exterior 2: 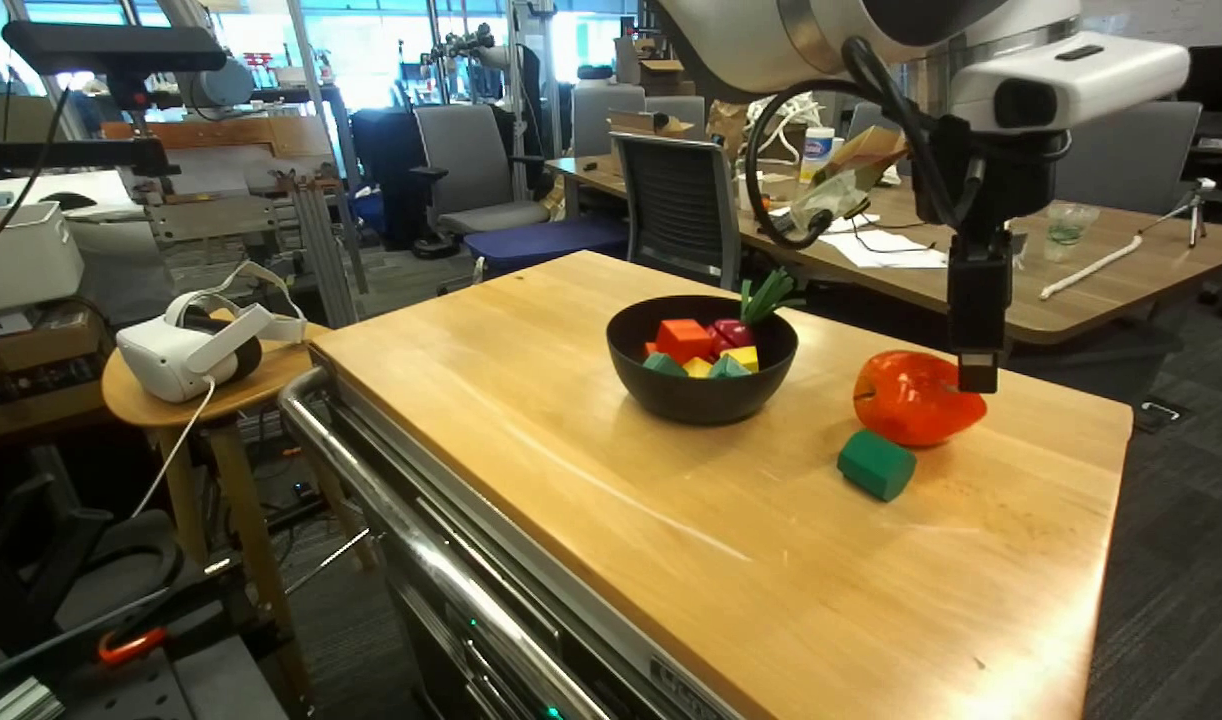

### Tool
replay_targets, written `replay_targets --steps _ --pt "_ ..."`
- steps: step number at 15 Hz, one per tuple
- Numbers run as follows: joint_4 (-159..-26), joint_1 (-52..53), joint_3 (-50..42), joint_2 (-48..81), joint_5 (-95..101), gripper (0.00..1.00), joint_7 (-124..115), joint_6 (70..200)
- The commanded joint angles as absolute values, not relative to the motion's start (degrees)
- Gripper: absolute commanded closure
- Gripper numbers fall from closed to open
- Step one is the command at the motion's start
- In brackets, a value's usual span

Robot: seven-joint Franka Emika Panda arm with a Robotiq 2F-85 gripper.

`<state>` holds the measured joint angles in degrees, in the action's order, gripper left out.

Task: Put all the blocks and the beetroot in the bowl then move the apple to the left

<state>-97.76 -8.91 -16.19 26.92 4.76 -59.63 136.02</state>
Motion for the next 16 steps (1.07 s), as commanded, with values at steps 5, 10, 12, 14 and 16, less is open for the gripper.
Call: replay_targets --steps 5,10,12,14,16 --pt "-92.5 -9.4 -13.9 32.7 -0.5 0.00 -57.4 133.2" --pt "-89.7 -9.6 -13.7 35.7 -0.5 0.34 -56.8 130.3" --pt "-89.4 -9.5 -13.8 35.1 -0.4 0.41 -56.6 129.2" --pt "-90.7 -9.2 -14.2 33.5 0.3 0.41 -56.3 129.1" --pt "-94.2 -9.5 -13.6 29.2 0.0 0.41 -53.1 129.4"
